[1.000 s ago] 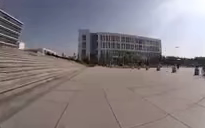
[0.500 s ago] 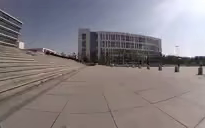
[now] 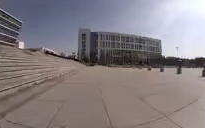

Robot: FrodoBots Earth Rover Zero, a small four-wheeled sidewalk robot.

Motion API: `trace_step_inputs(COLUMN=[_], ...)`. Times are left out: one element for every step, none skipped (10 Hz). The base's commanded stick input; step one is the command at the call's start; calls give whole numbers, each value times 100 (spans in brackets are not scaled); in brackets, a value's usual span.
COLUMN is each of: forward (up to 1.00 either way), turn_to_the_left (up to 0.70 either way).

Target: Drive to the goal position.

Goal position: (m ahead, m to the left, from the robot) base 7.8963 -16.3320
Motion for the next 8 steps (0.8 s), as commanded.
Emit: trace_step_inputs(forward=[70, 70, 70, 70, 70, 70, 70, 70], turn_to_the_left=[0, 0, 0, 0, 0, 0, 0, 0])
